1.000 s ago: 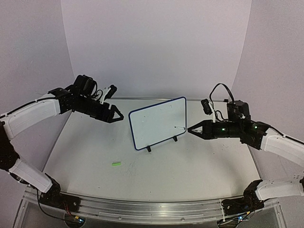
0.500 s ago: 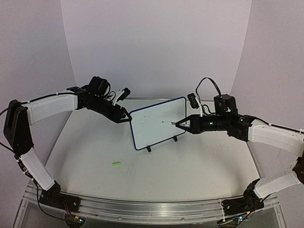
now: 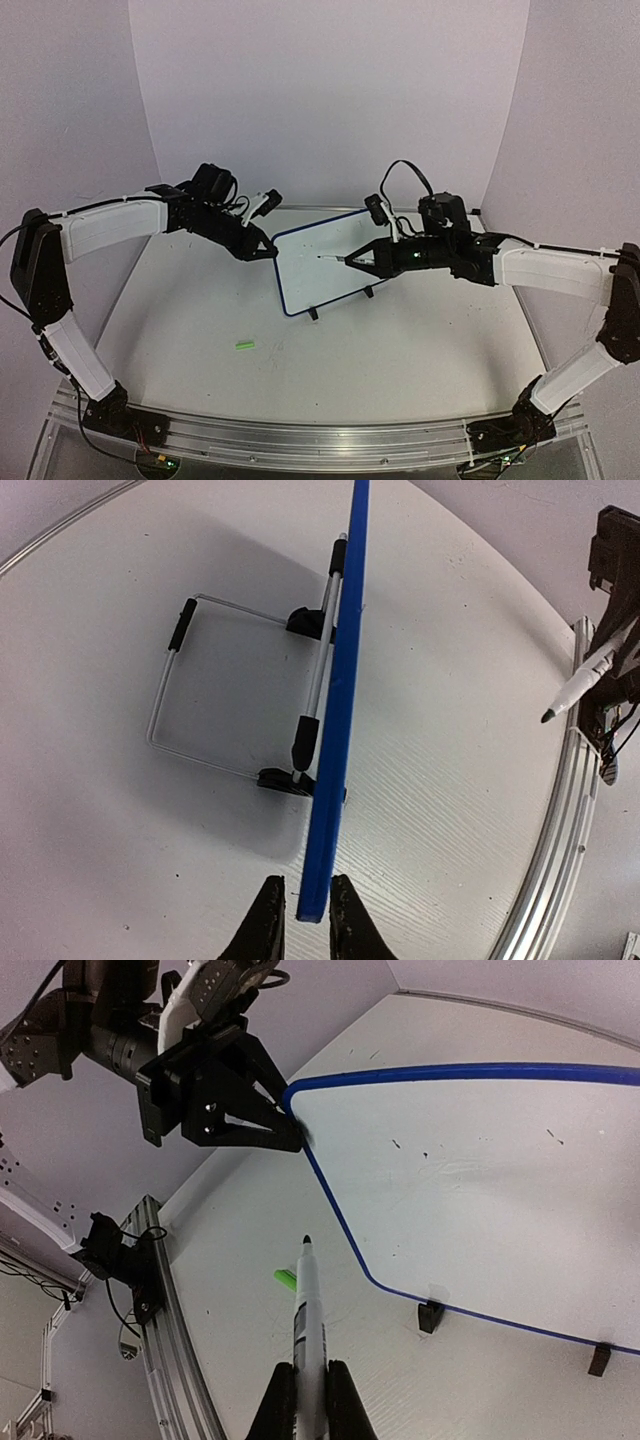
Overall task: Write a sentence on the whiteboard
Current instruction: Hold the whiteboard on the whiteboard stand, then write on the whiteboard with the whiteboard marker without the cap.
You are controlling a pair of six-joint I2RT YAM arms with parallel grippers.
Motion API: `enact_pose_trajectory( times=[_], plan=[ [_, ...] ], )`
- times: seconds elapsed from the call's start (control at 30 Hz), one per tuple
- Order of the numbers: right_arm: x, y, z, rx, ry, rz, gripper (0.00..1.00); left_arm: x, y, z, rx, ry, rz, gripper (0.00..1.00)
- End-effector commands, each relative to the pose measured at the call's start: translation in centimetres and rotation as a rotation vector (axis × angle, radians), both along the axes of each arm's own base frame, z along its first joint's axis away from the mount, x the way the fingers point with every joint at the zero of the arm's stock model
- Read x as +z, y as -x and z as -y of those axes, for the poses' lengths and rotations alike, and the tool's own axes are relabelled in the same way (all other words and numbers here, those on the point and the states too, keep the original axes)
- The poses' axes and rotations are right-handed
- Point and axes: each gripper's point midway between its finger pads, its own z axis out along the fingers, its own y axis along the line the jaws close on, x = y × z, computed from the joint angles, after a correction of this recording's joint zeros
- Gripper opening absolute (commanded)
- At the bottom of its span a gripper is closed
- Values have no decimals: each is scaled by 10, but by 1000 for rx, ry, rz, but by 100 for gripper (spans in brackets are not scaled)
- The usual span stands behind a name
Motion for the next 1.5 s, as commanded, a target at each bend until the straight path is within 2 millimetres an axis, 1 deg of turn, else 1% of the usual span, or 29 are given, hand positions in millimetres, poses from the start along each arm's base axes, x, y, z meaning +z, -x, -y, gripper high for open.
enact_pose_trajectory(
  times=[0.0, 0.23, 0.63, 0.83, 1.13, 1.47],
  plan=[
    [24, -12, -17, 22, -49, 89, 0, 12, -3, 9, -40, 22, 59, 11],
    [19, -17, -27, 25, -34, 99, 0, 4, -1, 10, -43, -1, 58, 0],
    [20, -31, -50, 51, -62, 148, 0, -4, 0, 7, -42, -24, 55, 0],
    [16, -35, -61, 90, -82, 151, 0, -5, 0, 7, -45, -30, 54, 0],
    [14, -36, -71, 132, -107, 160, 0, -6, 0, 7, -49, -33, 55, 0],
    [12, -48, -76, 105, -96, 177, 0, -6, 0, 7, -50, -35, 54, 0]
  ],
)
